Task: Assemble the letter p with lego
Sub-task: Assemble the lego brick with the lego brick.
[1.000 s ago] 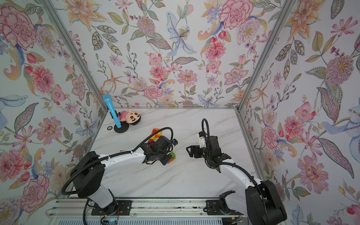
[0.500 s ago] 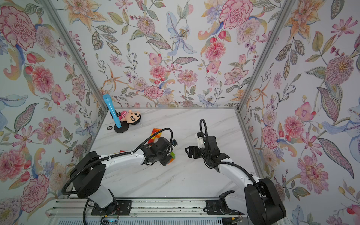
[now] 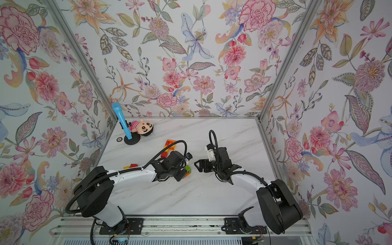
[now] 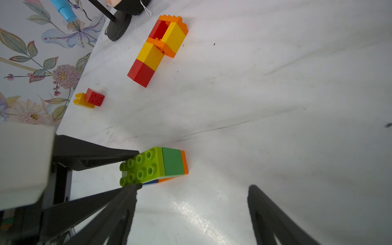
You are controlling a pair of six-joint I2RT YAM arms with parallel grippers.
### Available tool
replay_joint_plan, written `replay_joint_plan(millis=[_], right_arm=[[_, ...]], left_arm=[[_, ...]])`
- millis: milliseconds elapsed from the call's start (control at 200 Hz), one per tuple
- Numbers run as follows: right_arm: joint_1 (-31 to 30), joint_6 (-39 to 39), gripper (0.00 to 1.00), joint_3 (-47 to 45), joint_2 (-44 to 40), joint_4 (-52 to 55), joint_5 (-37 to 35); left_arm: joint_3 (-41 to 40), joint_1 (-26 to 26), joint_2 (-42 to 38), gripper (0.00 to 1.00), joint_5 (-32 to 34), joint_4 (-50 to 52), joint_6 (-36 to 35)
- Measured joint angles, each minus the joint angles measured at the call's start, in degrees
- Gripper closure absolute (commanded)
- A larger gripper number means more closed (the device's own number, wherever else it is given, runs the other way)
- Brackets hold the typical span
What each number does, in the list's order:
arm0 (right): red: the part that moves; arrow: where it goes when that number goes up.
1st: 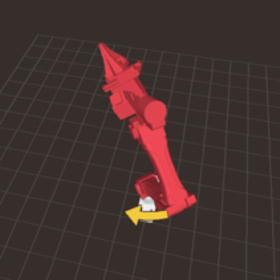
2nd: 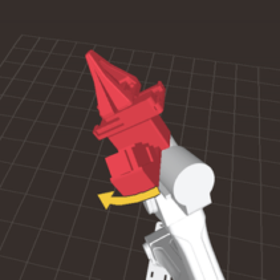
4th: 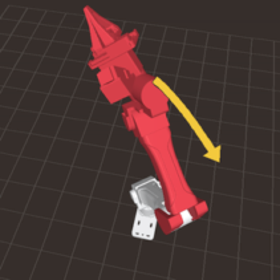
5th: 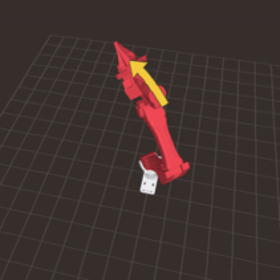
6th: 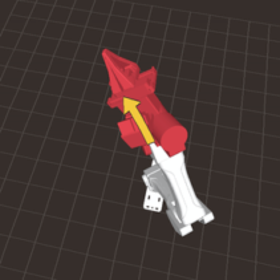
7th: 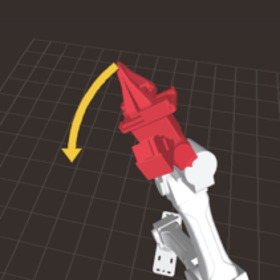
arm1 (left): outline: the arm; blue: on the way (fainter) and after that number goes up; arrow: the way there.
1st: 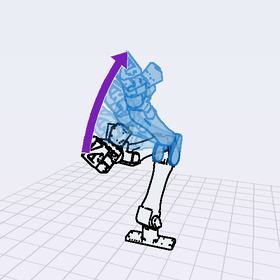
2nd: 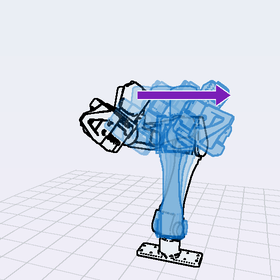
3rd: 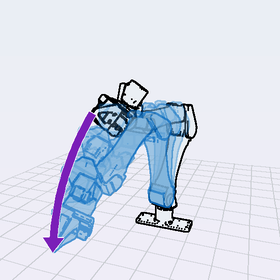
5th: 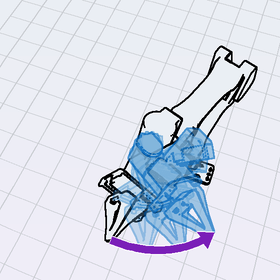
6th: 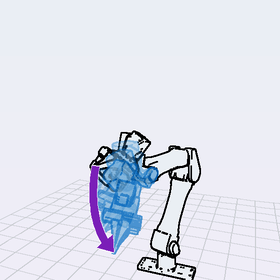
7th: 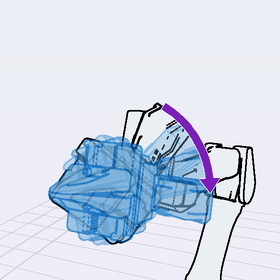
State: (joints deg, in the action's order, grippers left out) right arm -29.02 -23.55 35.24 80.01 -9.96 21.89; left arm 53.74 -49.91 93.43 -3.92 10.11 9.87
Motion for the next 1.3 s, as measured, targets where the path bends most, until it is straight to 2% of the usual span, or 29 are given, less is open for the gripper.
replay_joint_plan(millis=[190,656,841,951,1301], right_arm=[[-1.9,-1.3,0.19,0.5,3.6,-2.6,1.3],[-2.2,-3.6,0.31,2.4,11.3,-6.3,3.5],[-2.4,-4.3,0.42,3.2,13.4,-7.9,5.3],[-3.1,-4.4,0.46,3.9,14.3,-8.0,5.6],[-4.2,-5.3,0.62,3.2,14.2,-10.9,3.2]], left_arm=[[-1.4,0.0,-0.4,0.88,-0.3,-2.5,0.4],[-2.8,0.0,-0.4,0.89,-1.7,-5.8,0.6],[-3.2,0.0,-0.4,0.89,-1.9,-6.8,0.6],[-3.5,0.0,-0.4,0.9,-1.9,-7.5,0.6],[-5.6,0.0,-0.4,0.91,-1.5,-12.1,1.9]])
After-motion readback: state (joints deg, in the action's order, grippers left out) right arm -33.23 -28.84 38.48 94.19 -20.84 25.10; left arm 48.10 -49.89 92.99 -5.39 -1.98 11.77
